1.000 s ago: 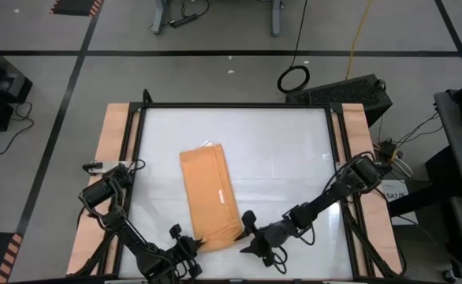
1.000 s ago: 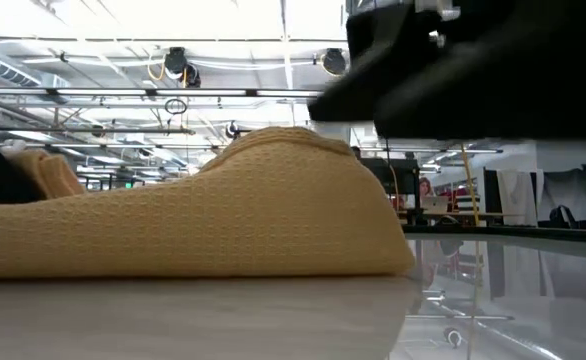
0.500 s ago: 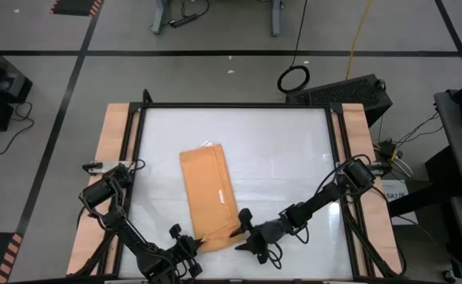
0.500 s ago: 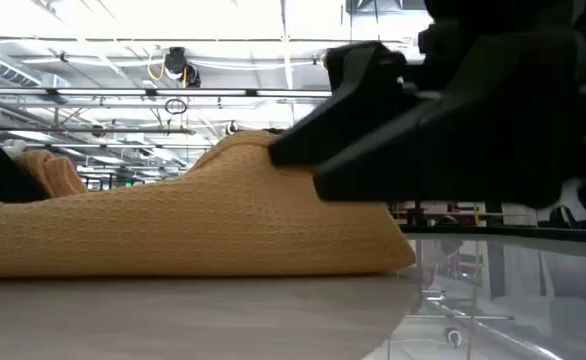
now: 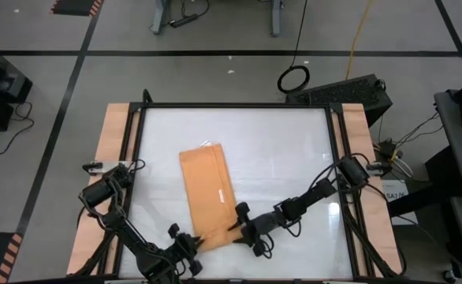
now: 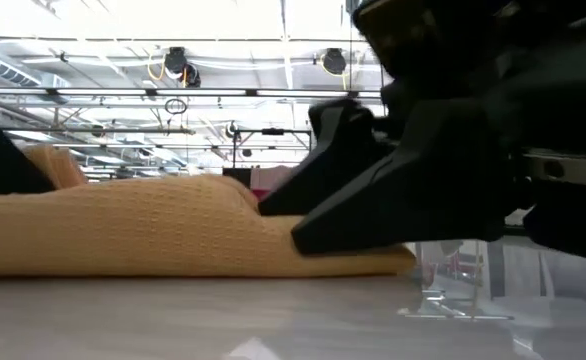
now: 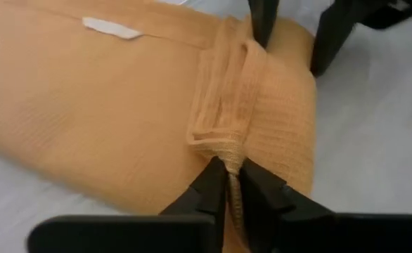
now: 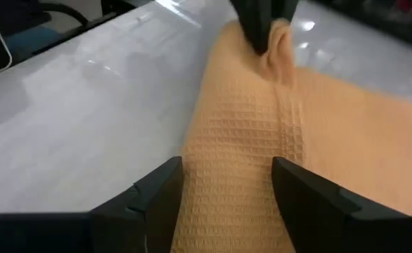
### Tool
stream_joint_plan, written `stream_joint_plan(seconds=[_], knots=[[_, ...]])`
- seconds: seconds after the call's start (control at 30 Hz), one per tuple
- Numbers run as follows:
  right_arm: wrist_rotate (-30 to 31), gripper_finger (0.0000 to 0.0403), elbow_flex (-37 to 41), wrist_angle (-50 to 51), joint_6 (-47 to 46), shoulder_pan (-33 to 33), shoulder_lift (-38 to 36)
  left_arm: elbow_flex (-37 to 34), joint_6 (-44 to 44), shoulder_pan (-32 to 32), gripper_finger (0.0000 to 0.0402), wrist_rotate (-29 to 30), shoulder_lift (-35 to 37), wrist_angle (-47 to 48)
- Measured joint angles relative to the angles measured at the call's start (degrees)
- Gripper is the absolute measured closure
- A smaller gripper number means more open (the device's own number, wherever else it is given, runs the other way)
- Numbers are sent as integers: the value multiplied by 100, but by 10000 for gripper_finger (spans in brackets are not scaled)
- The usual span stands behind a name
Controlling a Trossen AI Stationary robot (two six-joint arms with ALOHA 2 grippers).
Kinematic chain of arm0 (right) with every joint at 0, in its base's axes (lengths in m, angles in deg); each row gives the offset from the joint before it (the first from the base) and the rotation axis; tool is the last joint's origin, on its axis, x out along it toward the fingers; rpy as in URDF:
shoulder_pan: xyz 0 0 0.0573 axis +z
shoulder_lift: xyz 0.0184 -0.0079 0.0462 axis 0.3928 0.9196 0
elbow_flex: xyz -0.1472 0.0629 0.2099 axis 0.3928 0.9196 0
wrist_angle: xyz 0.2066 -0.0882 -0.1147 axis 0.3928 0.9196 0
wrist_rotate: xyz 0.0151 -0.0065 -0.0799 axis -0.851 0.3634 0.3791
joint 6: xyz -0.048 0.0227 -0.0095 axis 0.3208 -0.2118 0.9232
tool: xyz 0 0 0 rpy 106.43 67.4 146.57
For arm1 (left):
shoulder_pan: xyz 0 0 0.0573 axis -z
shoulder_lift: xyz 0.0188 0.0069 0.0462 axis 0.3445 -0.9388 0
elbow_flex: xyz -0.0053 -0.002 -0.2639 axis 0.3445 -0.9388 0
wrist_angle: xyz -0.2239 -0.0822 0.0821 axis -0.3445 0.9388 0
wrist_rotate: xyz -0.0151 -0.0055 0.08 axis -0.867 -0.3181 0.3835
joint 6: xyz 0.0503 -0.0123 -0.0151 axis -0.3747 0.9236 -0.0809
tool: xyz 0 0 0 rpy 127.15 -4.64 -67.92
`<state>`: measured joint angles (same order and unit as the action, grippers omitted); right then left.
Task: Roll towel
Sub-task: Roll the yellow towel
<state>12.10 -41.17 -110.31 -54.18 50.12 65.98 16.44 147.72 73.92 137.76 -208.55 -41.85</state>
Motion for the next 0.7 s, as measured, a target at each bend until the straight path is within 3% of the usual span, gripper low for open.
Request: stream_joint_plan(seconds=[0.13,0.37,0.5,0.7], knots=[[-71,192,-2,239,-292,-88,0,0,469,76,312,58,166,270],[-100,192,-2,278,-426,-117,0,12,176,224,212,525,872,693],[-96,192,-2,288,-430,-117,0,17,-630,250,178,724,1133,521],[-84,192,-2,284,-452,-117,0,17,-2830,138,172,494,774,-931]])
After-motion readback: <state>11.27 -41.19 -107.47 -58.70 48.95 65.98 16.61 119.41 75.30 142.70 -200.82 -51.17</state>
